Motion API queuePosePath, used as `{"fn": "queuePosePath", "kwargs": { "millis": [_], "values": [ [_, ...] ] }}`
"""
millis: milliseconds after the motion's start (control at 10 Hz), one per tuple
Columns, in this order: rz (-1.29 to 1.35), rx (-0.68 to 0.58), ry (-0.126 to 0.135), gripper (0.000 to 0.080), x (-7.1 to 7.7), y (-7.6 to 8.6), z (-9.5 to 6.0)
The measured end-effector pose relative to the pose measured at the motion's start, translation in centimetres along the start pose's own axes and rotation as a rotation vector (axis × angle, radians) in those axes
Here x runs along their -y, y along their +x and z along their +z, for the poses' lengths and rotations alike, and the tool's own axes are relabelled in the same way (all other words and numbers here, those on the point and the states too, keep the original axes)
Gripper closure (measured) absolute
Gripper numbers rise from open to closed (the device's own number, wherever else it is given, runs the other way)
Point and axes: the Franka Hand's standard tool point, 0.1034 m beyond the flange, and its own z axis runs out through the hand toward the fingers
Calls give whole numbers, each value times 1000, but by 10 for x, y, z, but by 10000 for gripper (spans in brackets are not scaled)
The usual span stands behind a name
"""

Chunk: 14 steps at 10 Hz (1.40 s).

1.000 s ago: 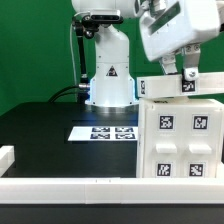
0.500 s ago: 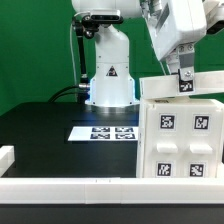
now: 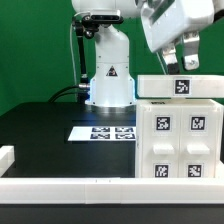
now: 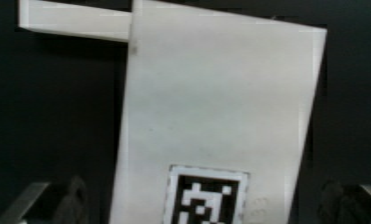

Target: Assemble cabinet

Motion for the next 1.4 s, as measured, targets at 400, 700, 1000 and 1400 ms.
{"fn": "queuePosePath", "kwargs": {
  "millis": [400,700,1000,1400],
  "values": [
    [-167,18,-29,150,0,-3,-2],
    [-612,67,-120,150,0,-9,-12],
    [-890,87,-118,150,1,-8,-9],
    [-1349,73,-165,150,5,-11,-14]
  ]
}}
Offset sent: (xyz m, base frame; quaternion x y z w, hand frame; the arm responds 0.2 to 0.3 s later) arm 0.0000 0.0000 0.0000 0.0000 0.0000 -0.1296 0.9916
